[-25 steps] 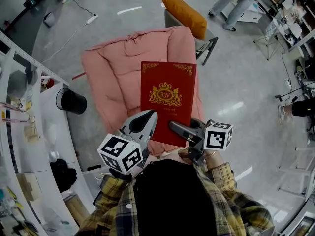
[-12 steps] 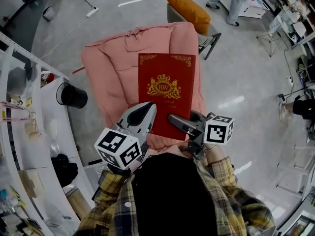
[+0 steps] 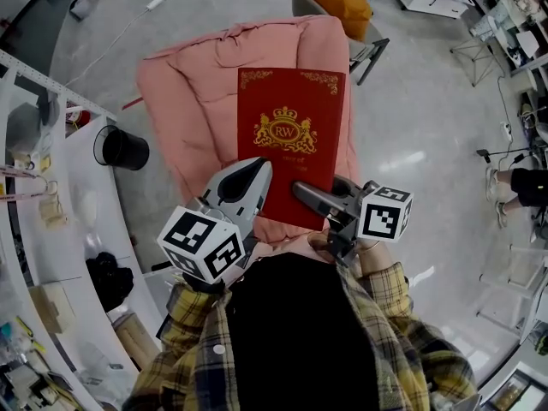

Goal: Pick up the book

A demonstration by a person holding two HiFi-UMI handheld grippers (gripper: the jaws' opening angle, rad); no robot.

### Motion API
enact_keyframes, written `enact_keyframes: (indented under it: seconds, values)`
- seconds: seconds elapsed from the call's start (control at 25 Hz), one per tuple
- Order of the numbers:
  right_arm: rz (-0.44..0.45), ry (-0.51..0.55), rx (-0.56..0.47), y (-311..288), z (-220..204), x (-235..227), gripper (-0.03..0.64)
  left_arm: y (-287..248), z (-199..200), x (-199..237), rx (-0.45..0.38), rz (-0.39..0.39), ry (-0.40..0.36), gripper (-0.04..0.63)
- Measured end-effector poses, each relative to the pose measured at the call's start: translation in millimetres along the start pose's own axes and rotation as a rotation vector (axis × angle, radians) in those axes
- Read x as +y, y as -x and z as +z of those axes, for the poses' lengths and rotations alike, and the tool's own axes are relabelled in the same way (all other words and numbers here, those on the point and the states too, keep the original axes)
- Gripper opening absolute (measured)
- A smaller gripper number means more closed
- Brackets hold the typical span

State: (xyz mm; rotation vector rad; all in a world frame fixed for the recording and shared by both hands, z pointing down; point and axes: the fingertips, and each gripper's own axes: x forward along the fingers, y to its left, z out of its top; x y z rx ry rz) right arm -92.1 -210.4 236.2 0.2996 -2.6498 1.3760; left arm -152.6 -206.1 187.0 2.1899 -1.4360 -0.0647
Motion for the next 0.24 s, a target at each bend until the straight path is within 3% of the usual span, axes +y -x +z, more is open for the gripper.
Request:
enact_keyframes:
  seconds: [0.24]
  values:
    - [0.004, 0.007, 0.007, -4.8, -8.1, 5.0, 0.252, 10.1, -1.6, 1.4, -0.005, 0.003, -0.005, 0.006]
